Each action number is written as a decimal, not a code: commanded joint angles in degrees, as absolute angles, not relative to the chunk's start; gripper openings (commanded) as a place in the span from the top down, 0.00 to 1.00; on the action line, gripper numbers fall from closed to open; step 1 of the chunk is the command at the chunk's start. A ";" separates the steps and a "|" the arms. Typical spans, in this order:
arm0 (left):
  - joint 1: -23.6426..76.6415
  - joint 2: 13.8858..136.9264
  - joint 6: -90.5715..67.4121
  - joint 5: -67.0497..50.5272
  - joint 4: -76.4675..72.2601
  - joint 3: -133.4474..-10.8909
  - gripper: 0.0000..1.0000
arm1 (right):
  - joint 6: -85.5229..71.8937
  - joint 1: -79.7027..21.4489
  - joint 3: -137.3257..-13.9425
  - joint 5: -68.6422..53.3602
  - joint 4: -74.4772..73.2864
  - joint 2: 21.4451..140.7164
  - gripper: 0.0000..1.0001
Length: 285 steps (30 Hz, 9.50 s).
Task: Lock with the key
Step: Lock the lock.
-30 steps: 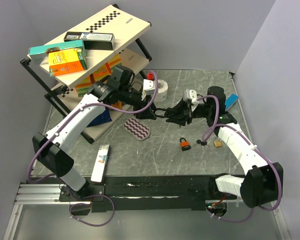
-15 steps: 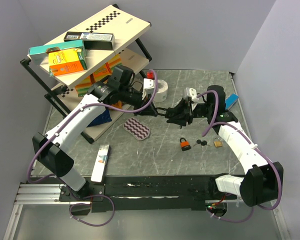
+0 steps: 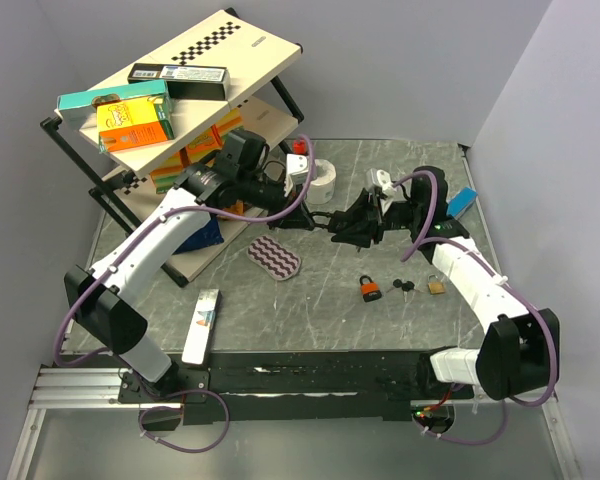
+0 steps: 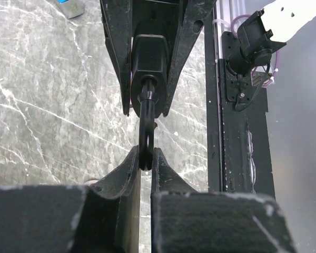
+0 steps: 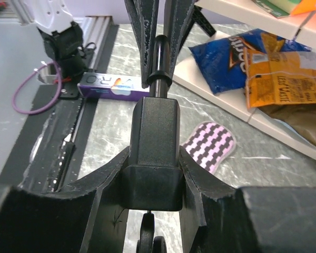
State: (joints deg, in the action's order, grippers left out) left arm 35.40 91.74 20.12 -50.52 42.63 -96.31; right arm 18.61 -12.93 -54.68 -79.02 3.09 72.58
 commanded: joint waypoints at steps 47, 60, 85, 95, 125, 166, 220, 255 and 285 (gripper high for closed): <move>42.98 99.05 16.17 -62.40 26.37 -97.21 0.99 | 6.76 -25.66 -60.20 -85.08 26.37 76.81 1.00; 43.33 98.17 14.24 -62.75 22.06 -93.78 0.99 | 4.84 -27.95 -60.91 -84.20 29.53 77.96 1.00; 34.80 86.40 6.17 -52.65 15.67 -85.61 0.31 | 23.68 -12.14 -61.53 -79.11 -2.32 72.34 1.00; 32.61 87.79 -29.84 -45.52 -1.47 -82.44 0.04 | -4.12 -11.69 -50.20 -61.37 36.37 69.26 1.00; 33.57 96.06 -50.71 -52.56 -18.72 -86.31 0.39 | 21.79 -24.78 -45.09 -28.66 42.98 67.15 1.00; 31.91 95.36 -46.14 -57.14 -16.61 -87.01 0.99 | 20.92 -25.05 -43.77 -25.58 34.81 67.94 0.62; 32.70 99.85 -39.64 -59.51 4.92 -90.18 0.19 | 27.95 -26.90 -44.39 -25.04 44.47 71.02 1.00; 31.29 96.86 -38.49 -55.55 5.72 -88.16 0.19 | 26.45 -24.61 -41.31 -33.66 40.17 66.97 1.00; 34.98 99.23 -37.27 -54.06 6.85 -91.31 0.28 | 31.55 -27.25 -43.07 -31.20 36.74 68.73 1.00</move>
